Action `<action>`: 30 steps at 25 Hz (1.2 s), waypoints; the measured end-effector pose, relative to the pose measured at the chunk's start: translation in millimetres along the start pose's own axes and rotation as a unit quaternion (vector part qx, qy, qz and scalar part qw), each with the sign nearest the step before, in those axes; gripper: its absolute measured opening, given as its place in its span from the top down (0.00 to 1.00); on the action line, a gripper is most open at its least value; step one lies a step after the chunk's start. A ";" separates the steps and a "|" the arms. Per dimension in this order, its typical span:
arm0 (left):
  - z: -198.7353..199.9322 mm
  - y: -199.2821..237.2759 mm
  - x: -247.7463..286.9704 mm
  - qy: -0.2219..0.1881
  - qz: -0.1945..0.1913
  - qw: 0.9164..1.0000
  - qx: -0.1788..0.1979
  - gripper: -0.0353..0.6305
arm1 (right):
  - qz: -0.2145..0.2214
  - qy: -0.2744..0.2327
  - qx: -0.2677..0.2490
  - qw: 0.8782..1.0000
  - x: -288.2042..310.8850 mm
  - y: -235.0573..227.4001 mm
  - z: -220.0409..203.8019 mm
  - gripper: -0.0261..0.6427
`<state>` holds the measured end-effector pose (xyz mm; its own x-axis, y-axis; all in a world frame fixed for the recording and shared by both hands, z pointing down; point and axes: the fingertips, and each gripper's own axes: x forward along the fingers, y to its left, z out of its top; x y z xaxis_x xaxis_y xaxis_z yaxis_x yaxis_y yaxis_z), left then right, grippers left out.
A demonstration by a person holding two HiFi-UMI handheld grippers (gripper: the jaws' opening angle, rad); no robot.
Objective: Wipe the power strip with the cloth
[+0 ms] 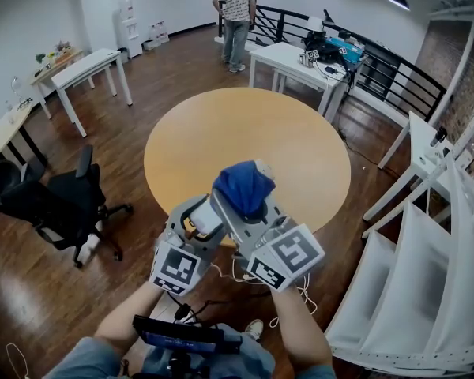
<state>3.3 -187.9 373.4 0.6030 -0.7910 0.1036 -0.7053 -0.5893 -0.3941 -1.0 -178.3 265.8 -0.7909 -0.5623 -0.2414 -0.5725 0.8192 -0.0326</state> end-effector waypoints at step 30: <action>-6.0 46.4 -10.6 -0.030 0.008 0.983 -0.182 0.52 | -0.029 -0.028 0.010 0.999 -28.7 -10.3 1.6 0.87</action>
<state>-38.0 -207.8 359.5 0.6034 -0.7963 0.0412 -0.7953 -0.6048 -0.0409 27.9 -170.5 271.6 -0.7425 -0.6031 -0.2916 -0.6127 0.7874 -0.0684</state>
